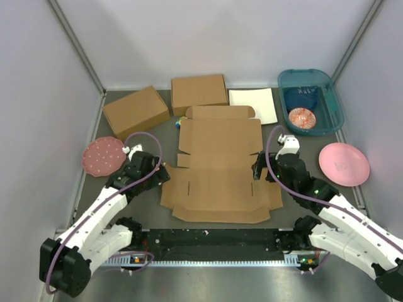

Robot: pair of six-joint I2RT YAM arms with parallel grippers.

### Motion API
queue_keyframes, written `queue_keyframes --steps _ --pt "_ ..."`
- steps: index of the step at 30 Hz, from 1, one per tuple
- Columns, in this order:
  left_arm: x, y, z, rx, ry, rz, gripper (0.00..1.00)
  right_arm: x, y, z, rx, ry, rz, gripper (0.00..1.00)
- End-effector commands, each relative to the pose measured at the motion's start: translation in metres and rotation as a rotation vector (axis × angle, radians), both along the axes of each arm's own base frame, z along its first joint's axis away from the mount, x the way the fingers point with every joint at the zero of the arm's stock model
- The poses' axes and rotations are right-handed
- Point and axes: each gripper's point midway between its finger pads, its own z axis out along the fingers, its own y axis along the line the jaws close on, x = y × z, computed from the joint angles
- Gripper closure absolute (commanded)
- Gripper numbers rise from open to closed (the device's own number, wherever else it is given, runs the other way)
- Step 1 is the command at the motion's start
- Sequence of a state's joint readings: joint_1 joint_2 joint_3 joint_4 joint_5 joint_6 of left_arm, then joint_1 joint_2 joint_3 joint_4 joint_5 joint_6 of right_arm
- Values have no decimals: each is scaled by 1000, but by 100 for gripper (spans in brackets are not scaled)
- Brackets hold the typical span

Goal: Fold the paper box

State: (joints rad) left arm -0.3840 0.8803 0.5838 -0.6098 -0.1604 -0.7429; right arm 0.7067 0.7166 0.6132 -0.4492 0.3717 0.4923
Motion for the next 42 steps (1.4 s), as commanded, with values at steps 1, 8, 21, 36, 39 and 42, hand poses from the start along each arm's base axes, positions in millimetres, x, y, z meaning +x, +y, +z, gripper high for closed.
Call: queue_keyframes --steps 1,8,21,36,39,42 --pt "8 15 5 59 -20 78 1 2 -1 6 25 -21 -30 1" --pt "6 -9 2 -27 -50 -70 2 -1 1 10 40 -33 -3 1" --pt "-10 -29 -33 -81 69 -188 43 -5 4 2 47 -12 22 1" --pt "-3 -47 -8 -109 35 -320 100 -4 14 38 82 -45 72 1" --pt "5 -56 25 -134 -47 -375 100 -6 19 58 100 -68 105 1" --pt "15 -66 66 -151 -160 -453 100 -7 22 87 117 -113 137 1"
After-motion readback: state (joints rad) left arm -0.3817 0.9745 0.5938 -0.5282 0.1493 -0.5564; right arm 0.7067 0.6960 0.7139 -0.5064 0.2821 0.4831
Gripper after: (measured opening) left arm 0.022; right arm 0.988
